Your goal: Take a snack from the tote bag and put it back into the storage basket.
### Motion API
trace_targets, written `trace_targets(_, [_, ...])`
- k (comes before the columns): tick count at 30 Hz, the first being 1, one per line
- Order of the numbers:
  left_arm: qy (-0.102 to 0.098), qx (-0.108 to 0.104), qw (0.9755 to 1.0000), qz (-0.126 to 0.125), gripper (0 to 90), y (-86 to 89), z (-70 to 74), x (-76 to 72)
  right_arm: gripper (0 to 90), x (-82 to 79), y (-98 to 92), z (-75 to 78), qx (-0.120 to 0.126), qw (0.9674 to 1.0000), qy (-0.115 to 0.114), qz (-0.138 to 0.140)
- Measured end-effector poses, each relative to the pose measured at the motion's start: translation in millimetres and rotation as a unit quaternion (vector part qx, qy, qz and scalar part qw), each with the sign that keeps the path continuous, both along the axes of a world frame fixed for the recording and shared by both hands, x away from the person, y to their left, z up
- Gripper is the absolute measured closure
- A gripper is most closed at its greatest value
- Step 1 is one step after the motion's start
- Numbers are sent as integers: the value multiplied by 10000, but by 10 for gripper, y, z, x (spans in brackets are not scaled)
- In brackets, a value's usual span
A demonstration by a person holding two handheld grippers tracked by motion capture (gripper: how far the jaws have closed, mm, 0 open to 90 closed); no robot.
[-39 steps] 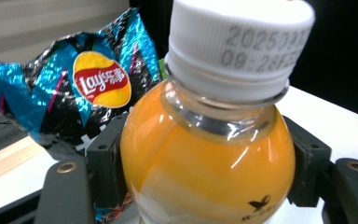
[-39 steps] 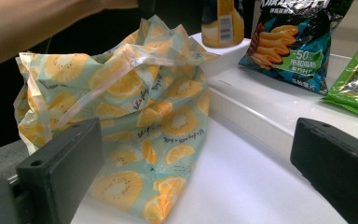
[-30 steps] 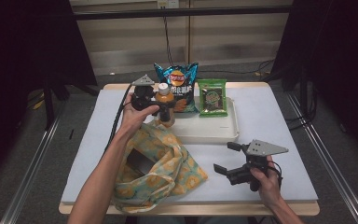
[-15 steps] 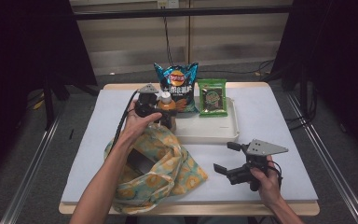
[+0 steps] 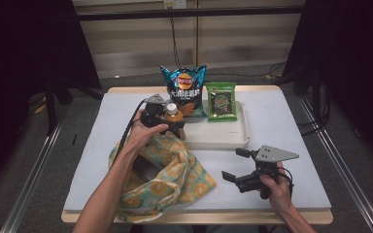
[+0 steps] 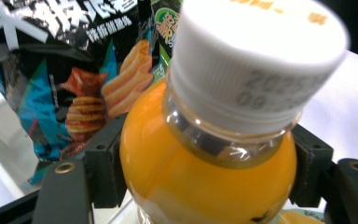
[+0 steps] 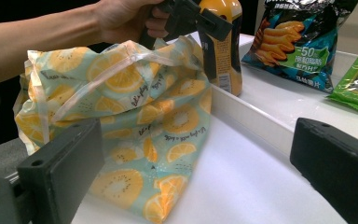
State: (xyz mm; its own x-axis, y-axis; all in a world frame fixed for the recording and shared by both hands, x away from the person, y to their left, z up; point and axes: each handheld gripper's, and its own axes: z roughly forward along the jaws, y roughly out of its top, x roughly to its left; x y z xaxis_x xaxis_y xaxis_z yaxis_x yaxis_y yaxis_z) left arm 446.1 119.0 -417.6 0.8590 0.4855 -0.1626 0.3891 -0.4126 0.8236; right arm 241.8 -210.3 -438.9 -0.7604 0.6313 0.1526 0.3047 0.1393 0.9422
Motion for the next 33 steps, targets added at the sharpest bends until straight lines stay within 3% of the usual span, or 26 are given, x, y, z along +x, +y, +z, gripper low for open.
trace_targets(5, [-1, 172, 9999, -1, 174, 2, -20, -31, 20, 6, 8, -5, -59, 10000, 41, 25])
trace_targets(7, [17, 110, 9999, 52, 99, 17, -9, -30, 16, 10, 7, -3, -111, 9999, 63, 18])
trace_targets(11, [-71, -135, 9997, 207, 56, 116, 82, -52, 15, 32, 5, 5, -117, 9999, 110, -25])
trace_targets(18, [-274, -359, 9984, 339, 35, 337, 259, -182, 29, 135, 47, 27, -71, 9997, 242, -1])
trace_targets(20, [-299, -436, 9980, 359, 35, 407, 289, -223, 44, 171, 70, 39, -109, 9995, 237, -155])
trace_targets(24, [-376, -493, 9970, 464, 35, 595, 341, -358, 48, 272, 131, 65, -148, 9989, 281, -334])
trace_targets(33, [-633, -460, 9948, 645, 30, 906, 381, -705, 58, 540, 389, 116, -186, 9992, 259, -221])
